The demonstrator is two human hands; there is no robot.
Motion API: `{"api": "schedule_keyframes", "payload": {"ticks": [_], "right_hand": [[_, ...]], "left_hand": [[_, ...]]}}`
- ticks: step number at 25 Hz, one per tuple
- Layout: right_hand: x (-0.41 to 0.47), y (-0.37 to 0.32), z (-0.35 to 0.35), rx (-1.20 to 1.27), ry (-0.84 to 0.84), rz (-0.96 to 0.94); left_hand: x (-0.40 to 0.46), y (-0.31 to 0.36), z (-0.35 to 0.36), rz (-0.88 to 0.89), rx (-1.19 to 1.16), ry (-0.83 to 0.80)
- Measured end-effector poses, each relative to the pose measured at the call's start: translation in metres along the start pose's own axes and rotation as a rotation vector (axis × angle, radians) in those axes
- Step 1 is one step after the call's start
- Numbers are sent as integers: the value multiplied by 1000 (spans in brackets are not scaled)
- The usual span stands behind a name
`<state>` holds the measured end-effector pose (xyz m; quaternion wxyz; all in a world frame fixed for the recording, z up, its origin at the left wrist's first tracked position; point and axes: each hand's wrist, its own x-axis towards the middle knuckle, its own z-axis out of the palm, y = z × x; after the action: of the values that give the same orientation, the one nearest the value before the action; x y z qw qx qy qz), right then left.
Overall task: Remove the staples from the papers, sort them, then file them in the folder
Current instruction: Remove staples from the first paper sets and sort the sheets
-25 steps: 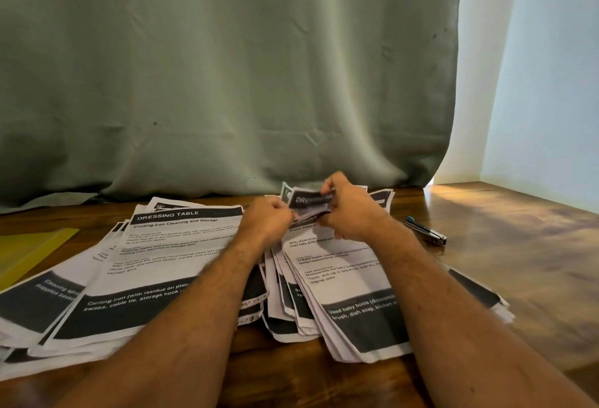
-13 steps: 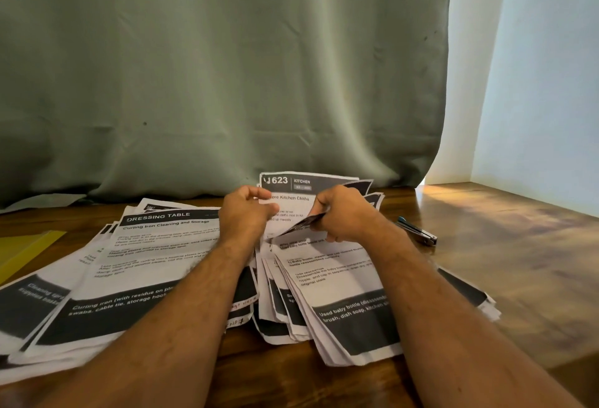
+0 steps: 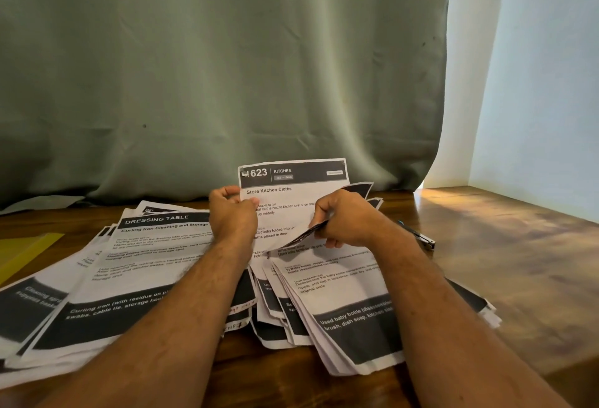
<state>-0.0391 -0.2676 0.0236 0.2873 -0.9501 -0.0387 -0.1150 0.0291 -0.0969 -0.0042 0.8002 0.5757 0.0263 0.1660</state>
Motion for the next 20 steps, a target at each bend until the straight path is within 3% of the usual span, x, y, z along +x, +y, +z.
{"api": "schedule_keyframes", "payload": {"ticks": [8, 11, 14, 16, 17, 18, 20], "right_hand": [[1, 3, -2, 6, 9, -52], [2, 3, 1, 4, 95, -59], [4, 1, 2, -65, 211, -106], [4, 0, 3, -86, 242, -119], [4, 0, 3, -95, 260, -120], [4, 0, 2, -108, 283, -120], [5, 0, 0, -115, 345, -131]], "left_hand": [[1, 1, 0, 10, -45, 2], [2, 0, 0, 20, 22, -17], [-2, -4, -1, 57, 299, -99], [-12, -3, -3, 267, 663, -57], [-14, -1, -3, 385, 704, -56], [-15, 1, -2, 437, 623, -142], [-20, 6, -3, 346, 389, -458]]}}
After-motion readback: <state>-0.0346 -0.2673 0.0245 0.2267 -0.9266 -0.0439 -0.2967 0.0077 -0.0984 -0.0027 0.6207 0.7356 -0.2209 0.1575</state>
